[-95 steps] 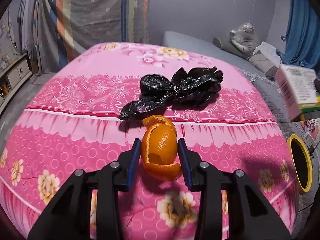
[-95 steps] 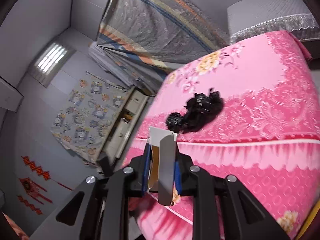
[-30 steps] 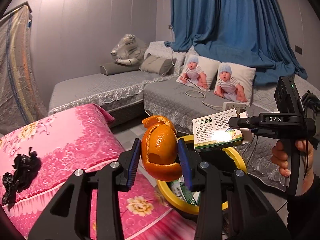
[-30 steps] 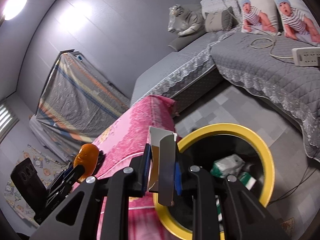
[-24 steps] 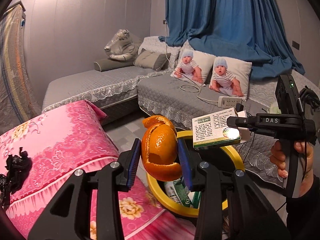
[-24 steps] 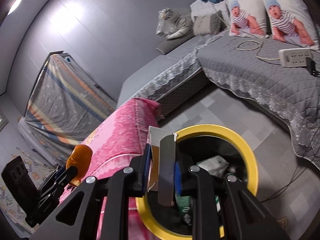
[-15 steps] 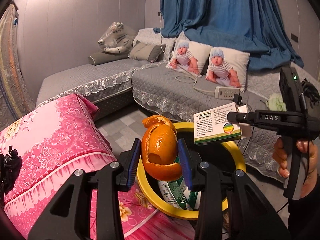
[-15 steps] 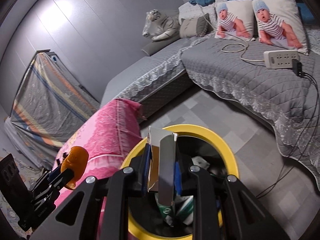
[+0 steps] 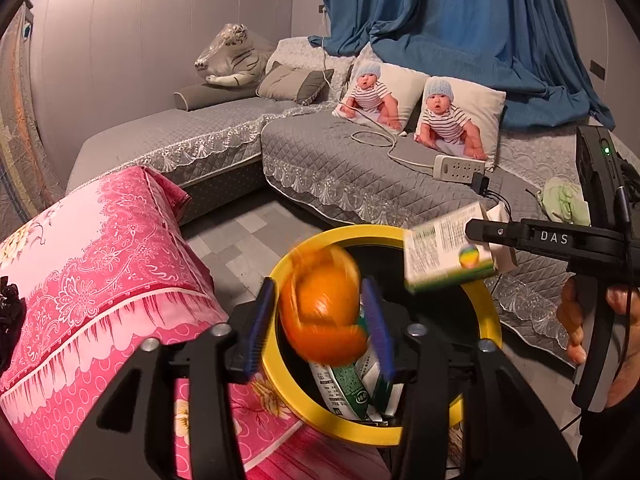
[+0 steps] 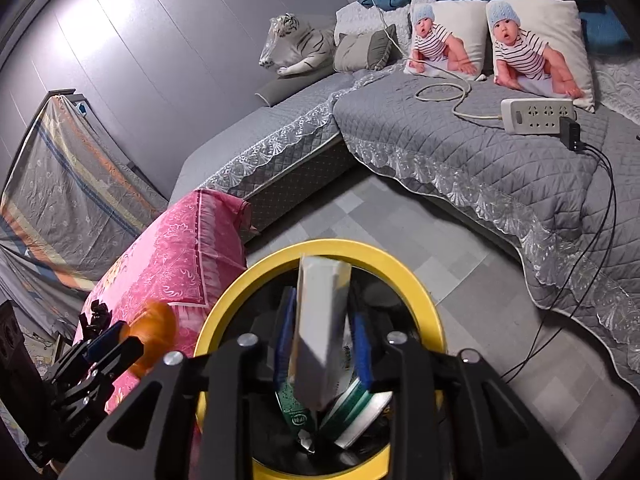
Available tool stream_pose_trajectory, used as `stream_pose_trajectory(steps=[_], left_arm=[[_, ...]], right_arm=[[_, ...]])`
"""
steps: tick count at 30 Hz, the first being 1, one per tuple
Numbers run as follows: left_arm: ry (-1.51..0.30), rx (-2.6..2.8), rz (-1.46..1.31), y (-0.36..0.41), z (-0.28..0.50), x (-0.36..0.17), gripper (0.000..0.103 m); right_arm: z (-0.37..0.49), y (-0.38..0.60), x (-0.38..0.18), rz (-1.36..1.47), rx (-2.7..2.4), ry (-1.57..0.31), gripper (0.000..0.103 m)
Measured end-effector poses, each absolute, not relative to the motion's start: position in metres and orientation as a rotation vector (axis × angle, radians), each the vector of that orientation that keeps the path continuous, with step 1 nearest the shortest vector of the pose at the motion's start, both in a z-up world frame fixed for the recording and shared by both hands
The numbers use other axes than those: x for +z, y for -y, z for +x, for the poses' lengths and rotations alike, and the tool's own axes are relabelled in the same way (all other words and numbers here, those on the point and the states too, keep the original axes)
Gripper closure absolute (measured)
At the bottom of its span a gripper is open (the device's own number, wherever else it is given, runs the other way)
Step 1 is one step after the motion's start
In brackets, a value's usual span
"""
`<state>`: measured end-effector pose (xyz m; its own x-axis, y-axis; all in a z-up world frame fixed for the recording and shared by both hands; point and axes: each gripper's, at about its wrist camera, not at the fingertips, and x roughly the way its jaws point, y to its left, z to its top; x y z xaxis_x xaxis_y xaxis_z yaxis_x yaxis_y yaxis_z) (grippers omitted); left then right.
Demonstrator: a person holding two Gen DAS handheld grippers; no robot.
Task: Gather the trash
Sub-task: 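Carry the medicine box and orange peel over the bin and release both, then return to the bed and grasp a black plastic bag with the right tool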
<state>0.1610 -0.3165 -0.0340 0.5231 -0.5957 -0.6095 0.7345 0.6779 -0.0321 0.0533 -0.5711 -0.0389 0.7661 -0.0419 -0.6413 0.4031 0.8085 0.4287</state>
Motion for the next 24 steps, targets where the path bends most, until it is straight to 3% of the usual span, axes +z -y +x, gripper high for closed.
stream_pose_trajectory(steps=[2, 5, 15, 24], left_arm=[[-0.609, -0.778, 0.237, 0.313, 0.161, -0.031, 0.033], [-0.596, -0.773, 0.215, 0.305, 0.162, -0.027, 0.026], [-0.542, -0.702, 0.144, 0.255, 0.170, -0.003, 0.025], [-0.480, -0.389, 0.130, 0.113, 0.193, 0.012, 0.023]], right_arm=[[0.052, 0.574, -0.040, 0.603, -0.270, -0.657, 0.051], [0.048, 0.578, -0.039, 0.606, -0.290, -0.648, 0.049], [0.055, 0.560, -0.016, 0.587, -0.223, -0.634, 0.049], [0.135, 0.442, 0.032, 0.429, 0.158, -0.696, 0.049]])
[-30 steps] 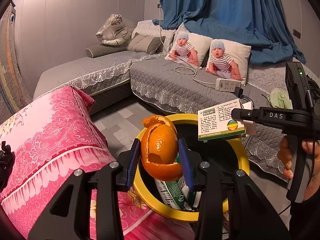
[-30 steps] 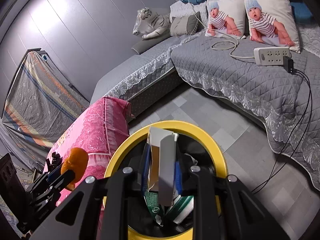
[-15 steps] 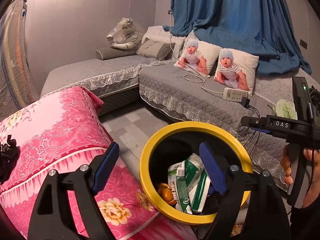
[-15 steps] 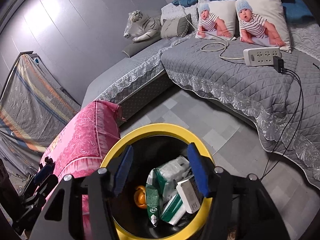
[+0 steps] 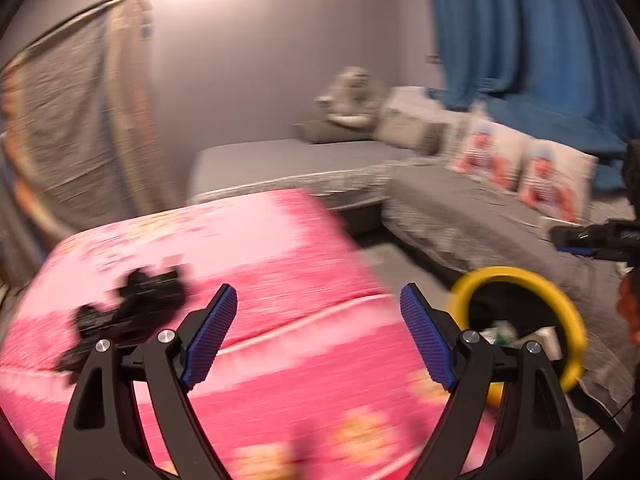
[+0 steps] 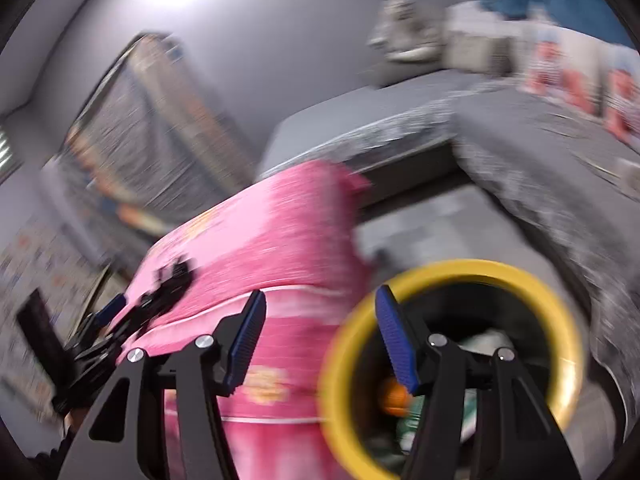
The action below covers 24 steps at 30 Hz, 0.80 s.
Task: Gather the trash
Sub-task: 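Return to the bed and grasp a black plastic bag with the right tool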
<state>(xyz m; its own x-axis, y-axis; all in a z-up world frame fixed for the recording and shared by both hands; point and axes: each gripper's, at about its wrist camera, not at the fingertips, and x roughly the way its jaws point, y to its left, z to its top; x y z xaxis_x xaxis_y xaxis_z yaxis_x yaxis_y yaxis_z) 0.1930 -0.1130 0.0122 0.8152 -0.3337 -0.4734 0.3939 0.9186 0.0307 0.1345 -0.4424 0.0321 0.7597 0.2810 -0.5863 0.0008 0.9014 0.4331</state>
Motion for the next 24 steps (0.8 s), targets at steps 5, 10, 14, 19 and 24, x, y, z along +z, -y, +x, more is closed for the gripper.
stream_pose_trajectory(steps=[5, 10, 14, 19, 24], left_arm=[[-0.480, -0.130, 0.065, 0.001, 0.205, 0.012, 0.023], [-0.488, 0.035, 0.058, -0.078, 0.211, 0.003, 0.023], [-0.534, 0.059, 0.014, -0.115, 0.221, -0.007, 0.023], [-0.577, 0.037, -0.060, -0.141, 0.225, -0.022, 0.023], [-0.604, 0.015, -0.051, -0.139, 0.236, -0.030, 0.023]], right_arm=[[0.194, 0.338, 0.046, 0.302, 0.392, -0.770, 0.049], [0.257, 0.236, 0.043, 0.242, 0.561, -0.877, 0.049], [0.307, 0.165, 0.035, 0.177, 0.596, -0.957, 0.049], [0.361, 0.107, 0.012, 0.117, 0.541, -1.036, 0.049], [0.397, 0.069, -0.015, 0.050, 0.477, -1.073, 0.049]])
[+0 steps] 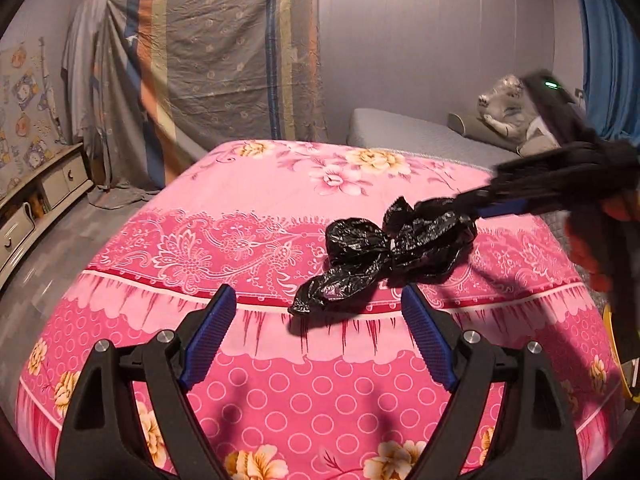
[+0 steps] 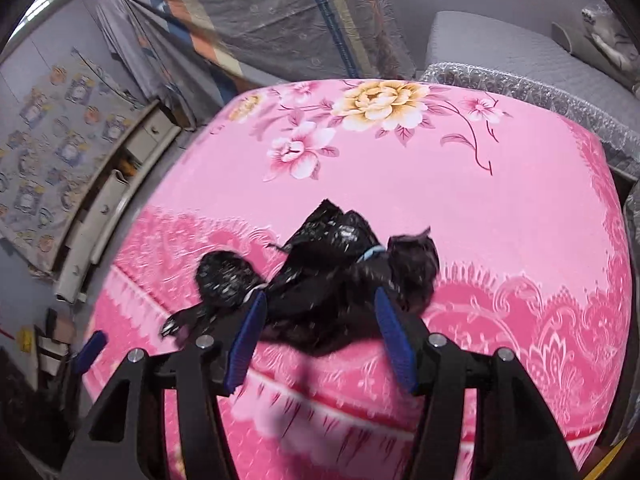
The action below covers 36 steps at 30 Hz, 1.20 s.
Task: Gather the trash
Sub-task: 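Return to the bed and grasp a black plastic bag with the right tool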
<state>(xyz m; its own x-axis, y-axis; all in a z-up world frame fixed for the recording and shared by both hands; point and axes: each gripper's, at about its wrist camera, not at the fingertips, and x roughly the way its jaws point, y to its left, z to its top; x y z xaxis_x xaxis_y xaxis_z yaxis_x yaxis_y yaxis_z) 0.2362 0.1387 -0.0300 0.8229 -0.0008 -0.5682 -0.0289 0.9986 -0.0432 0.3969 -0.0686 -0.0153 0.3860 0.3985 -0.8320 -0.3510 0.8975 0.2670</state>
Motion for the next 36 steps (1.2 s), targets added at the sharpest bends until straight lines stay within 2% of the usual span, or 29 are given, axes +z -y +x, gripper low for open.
stream_pose_trajectory(steps=[2, 5, 7, 9, 19, 29, 36], left_arm=[[-0.611, 0.009, -0.041, -0.138, 0.240, -0.033, 0.023], [-0.618, 0.002, -0.026, -0.137, 0.245, -0.034, 0.023], [-0.625, 0.003, -0.019, -0.137, 0.248, -0.035, 0.023], [-0.635, -0.002, -0.020, -0.138, 0.251, -0.036, 0.023], [-0.643, -0.014, -0.005, -0.127, 0.251, -0.031, 0.023], [-0.600, -0.080, 0.056, -0.097, 0.253, -0.011, 0.020], [-0.645, -0.166, 0.128, -0.051, 0.295, -0.011, 0.020]], right_arm=[[0.406, 0.064, -0.027, 0.043, 0.454, -1.091, 0.051], [0.410, 0.063, -0.041, 0.045, 0.439, -1.119, 0.065], [0.412, 0.063, -0.045, 0.047, 0.433, -1.128, 0.088], [0.412, 0.066, -0.045, 0.051, 0.427, -1.131, 0.100], [0.389, 0.107, -0.011, 0.154, 0.506, -1.070, 0.102], [0.332, 0.171, 0.028, 0.198, 0.578, -1.005, 0.102], [0.284, 0.228, 0.042, 0.238, 0.577, -0.954, 0.102]])
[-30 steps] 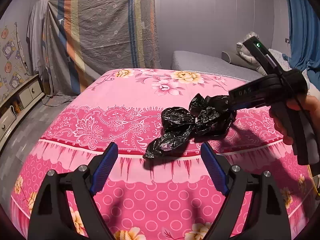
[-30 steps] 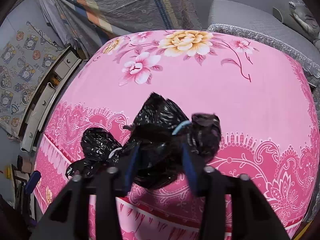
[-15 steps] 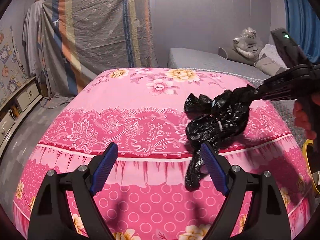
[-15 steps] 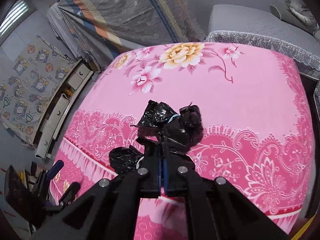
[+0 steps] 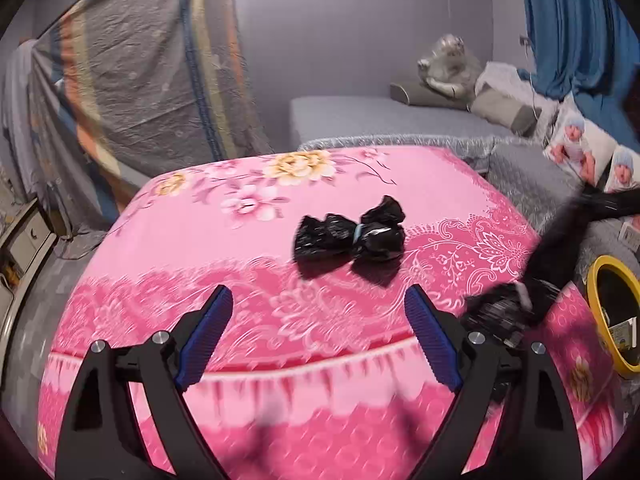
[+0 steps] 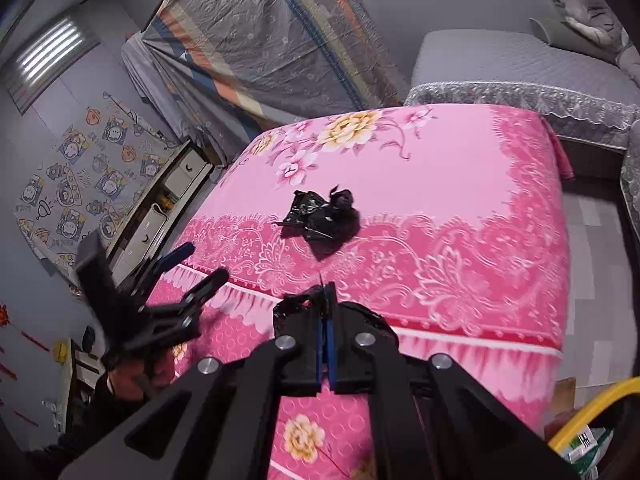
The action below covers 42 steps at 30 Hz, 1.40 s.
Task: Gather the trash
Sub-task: 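Return to the bed and grasp a black plastic bag with the right tool, then grasp the second black plastic bag with the left tool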
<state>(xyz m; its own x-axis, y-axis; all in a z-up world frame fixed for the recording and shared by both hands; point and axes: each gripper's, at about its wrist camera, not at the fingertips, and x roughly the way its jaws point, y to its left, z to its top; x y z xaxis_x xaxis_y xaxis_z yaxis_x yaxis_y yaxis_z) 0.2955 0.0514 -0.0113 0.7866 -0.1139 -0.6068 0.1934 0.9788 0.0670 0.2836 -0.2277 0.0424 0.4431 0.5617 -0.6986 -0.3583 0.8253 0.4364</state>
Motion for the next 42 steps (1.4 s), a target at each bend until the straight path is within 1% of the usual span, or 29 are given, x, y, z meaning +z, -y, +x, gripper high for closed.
stream_pose_trajectory(steps=[7, 13, 16, 18, 19, 21, 22, 26, 28, 33, 42], left_arm=[[-0.639, -0.155, 0.147, -0.011, 0.354, -0.024, 0.020], [-0.703, -0.138, 0.171, 0.017, 0.402, -0.053, 0.021], [-0.743, -0.134, 0.155, 0.018, 0.413, -0.066, 0.031], [-0.747, -0.126, 0.145, 0.015, 0.414, -0.071, 0.033], [-0.747, -0.116, 0.145, 0.014, 0.415, -0.072, 0.035], [-0.747, -0.105, 0.144, 0.012, 0.417, -0.072, 0.052], [-0.755, -0.111, 0.145, 0.012, 0.418, -0.073, 0.062], [-0.739, -0.098, 0.161, 0.010, 0.414, -0.070, 0.074], [-0.730, -0.099, 0.141, 0.006, 0.411, -0.064, 0.077], [-0.658, -0.115, 0.127, 0.001, 0.381, -0.037, 0.079], [-0.524, -0.140, 0.089, 0.010, 0.282, 0.022, 0.079]], right_arm=[[0.250, 0.260, 0.042, 0.289, 0.590, -0.928, 0.102], [0.233, 0.272, 0.043, 0.312, 0.607, -0.906, 0.102], [0.229, 0.277, 0.040, 0.323, 0.608, -0.903, 0.102], [0.226, 0.279, 0.039, 0.335, 0.612, -0.905, 0.102], [0.226, 0.281, 0.038, 0.340, 0.613, -0.905, 0.102], [0.225, 0.283, 0.037, 0.349, 0.613, -0.904, 0.102], [0.225, 0.284, 0.037, 0.354, 0.614, -0.905, 0.102], [0.223, 0.286, 0.036, 0.372, 0.611, -0.902, 0.102], [0.221, 0.287, 0.037, 0.374, 0.608, -0.896, 0.102], [0.213, 0.289, 0.045, 0.370, 0.603, -0.871, 0.102], [0.187, 0.299, 0.066, 0.365, 0.572, -0.808, 0.102]])
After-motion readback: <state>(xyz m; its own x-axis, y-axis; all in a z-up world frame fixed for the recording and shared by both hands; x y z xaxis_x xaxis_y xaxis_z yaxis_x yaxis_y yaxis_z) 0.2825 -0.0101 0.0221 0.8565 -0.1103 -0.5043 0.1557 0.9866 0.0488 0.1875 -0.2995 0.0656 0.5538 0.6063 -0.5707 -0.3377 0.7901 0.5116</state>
